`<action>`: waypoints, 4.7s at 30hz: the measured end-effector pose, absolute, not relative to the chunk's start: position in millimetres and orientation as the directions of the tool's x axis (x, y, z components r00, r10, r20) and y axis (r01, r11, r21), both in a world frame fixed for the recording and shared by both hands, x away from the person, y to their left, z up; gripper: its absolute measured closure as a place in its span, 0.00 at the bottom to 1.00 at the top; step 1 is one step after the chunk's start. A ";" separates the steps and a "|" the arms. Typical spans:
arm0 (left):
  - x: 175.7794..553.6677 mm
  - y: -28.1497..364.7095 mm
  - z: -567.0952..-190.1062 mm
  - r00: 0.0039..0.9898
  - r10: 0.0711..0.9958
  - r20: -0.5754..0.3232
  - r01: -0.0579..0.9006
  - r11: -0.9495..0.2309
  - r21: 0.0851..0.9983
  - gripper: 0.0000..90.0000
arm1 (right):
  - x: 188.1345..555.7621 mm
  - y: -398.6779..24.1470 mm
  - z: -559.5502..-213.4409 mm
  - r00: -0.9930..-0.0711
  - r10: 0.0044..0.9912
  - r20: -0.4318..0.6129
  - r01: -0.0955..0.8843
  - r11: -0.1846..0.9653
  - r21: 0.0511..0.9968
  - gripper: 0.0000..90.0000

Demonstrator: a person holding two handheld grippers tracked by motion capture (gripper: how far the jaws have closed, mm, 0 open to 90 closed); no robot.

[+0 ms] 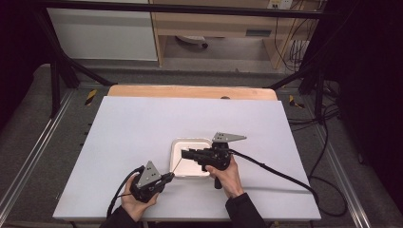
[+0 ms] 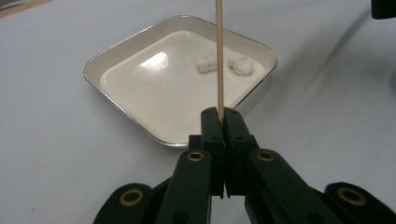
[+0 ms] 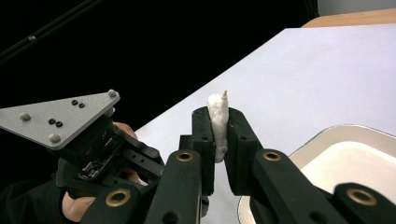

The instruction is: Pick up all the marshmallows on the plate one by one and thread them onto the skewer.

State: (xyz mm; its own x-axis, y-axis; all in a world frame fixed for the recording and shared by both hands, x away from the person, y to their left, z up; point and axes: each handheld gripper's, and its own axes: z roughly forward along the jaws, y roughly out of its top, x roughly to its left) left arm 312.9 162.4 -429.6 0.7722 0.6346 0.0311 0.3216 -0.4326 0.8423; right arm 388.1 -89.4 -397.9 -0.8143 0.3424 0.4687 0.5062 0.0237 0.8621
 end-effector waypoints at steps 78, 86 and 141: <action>316.3 165.3 -423.5 0.759 0.651 0.008 0.316 -0.379 0.870 0.99 | 381.0 -68.3 -423.4 -0.814 0.305 0.495 0.539 0.077 0.839 0.93; 316.0 163.3 -422.5 0.757 0.653 0.018 0.306 -0.378 0.874 0.99 | 377.0 -60.7 -430.2 -0.816 0.298 0.496 0.547 0.116 0.829 0.92; 321.7 184.6 -426.6 0.734 0.677 -0.051 0.350 -0.313 0.883 0.99 | 413.9 -93.5 -440.4 -0.769 0.630 0.107 0.485 0.467 0.739 0.50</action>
State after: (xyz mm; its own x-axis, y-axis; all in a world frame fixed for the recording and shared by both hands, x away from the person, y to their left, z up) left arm 321.7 184.6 -426.6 0.7339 0.6773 -0.0507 0.3502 -0.3134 0.8827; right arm 413.9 -93.5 -440.4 -0.7694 0.6298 0.1068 0.4852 0.4673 0.7391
